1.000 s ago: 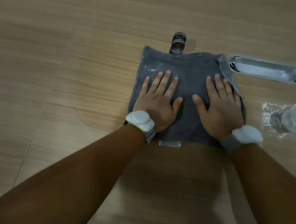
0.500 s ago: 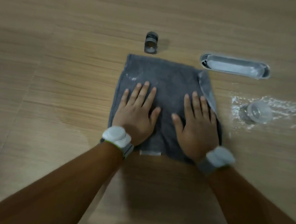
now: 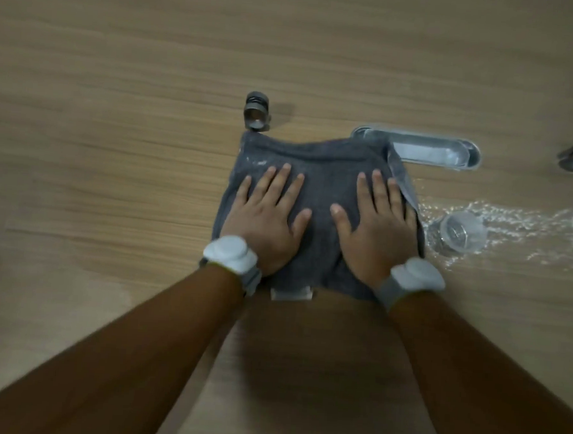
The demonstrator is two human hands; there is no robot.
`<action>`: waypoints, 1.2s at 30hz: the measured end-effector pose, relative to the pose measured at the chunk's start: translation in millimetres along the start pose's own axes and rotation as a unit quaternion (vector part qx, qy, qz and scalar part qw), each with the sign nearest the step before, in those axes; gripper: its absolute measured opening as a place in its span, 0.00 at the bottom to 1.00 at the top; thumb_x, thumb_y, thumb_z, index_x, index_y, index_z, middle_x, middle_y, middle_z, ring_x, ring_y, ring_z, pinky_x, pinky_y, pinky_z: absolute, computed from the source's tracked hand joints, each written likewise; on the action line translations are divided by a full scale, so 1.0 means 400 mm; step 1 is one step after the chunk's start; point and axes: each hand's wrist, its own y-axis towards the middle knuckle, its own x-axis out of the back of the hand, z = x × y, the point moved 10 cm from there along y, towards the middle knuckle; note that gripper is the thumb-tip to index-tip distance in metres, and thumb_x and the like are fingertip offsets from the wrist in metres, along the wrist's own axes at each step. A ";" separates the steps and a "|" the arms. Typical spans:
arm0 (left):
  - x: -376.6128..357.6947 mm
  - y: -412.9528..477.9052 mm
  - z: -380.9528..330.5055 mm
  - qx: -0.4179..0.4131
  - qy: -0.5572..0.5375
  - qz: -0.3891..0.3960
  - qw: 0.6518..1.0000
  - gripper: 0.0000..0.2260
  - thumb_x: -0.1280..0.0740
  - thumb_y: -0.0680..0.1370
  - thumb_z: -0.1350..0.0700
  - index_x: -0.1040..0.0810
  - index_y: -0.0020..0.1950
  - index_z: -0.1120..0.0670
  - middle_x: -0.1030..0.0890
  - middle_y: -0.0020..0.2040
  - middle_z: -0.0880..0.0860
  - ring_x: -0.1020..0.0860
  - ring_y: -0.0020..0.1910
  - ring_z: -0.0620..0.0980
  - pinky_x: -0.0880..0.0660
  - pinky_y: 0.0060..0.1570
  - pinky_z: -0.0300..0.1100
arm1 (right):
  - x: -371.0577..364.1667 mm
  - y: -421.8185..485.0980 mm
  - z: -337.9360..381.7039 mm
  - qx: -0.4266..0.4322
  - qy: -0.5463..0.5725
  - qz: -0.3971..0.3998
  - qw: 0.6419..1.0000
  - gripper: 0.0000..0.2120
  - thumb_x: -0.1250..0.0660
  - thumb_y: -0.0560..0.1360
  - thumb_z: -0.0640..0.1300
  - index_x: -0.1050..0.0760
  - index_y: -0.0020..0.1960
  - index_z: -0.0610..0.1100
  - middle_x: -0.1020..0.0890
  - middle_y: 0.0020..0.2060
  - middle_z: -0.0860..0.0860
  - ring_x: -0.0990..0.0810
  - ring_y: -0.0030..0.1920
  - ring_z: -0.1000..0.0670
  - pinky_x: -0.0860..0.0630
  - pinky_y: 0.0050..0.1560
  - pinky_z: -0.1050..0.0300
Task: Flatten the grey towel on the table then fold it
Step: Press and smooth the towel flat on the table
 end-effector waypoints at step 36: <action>-0.057 -0.256 -0.093 0.014 0.035 -0.015 0.999 0.30 0.56 0.84 0.37 0.49 0.83 0.50 0.49 0.83 0.52 0.52 0.82 0.52 0.55 0.79 0.55 | 0.018 -0.296 -0.045 0.074 -0.011 0.026 0.997 0.35 0.53 0.83 0.65 0.46 0.83 0.45 0.43 0.82 0.45 0.46 0.82 0.42 0.49 0.80 0.37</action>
